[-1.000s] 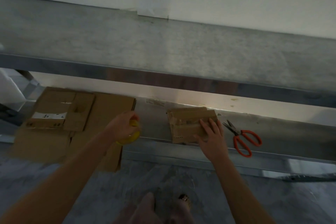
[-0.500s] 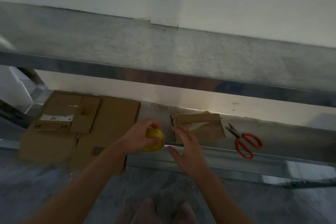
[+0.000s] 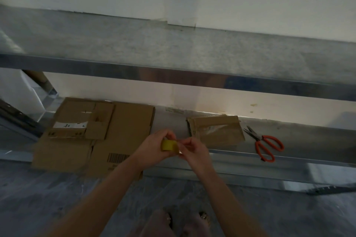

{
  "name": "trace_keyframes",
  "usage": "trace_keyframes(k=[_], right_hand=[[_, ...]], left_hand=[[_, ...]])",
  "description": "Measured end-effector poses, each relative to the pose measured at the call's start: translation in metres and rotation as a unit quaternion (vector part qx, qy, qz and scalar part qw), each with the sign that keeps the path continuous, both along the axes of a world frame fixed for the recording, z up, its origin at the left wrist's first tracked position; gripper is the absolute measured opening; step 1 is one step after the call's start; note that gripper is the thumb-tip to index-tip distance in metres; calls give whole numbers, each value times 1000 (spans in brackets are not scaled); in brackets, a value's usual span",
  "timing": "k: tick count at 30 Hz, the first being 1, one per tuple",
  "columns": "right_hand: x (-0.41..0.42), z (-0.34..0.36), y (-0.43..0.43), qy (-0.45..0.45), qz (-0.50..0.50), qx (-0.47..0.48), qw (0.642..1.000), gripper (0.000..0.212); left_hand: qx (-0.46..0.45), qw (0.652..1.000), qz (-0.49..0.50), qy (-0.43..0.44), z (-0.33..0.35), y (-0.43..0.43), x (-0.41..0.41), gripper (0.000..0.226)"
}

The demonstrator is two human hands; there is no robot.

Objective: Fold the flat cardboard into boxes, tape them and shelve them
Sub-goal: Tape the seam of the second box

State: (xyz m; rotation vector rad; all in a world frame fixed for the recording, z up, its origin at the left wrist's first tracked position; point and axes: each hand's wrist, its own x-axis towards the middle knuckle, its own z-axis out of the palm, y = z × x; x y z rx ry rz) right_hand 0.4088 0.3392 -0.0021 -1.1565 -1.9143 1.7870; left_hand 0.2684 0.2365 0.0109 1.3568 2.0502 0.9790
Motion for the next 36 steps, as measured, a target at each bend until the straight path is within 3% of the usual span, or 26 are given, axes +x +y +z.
trace_keyframes(k=[3,8,15,18,20,22,26,33,36], right_hand=[[-4,3,-2,-11,7,26,1000,9],[-13,7,-2,-54,32,198,978,10],[-23,3,0,-62,47,225,971,10],[-23,-7,6,-77,26,190,978,7],[-22,-12,11,-91,22,172,981,5],[-23,-16,17,-104,20,171,980,5],[-26,-24,19,-119,42,197,972,5],[-33,-40,2,-58,2,140,988,17],[-35,-58,-7,-68,-69,49,994,21]], left_hand=[[-9,1000,7,2,-2,-1,-3,36],[4,998,49,35,-5,8,-5,31],[-28,989,54,137,-12,13,-17,25],[-52,998,-11,-25,-17,7,-25,32],[-84,982,-43,-165,-20,1,-25,35],[-94,967,-53,-230,-28,-2,-28,36],[-81,995,-12,-65,-34,-1,-38,47],[-75,993,76,52,-41,12,-69,56],[-71,989,12,130,-53,19,-71,52]])
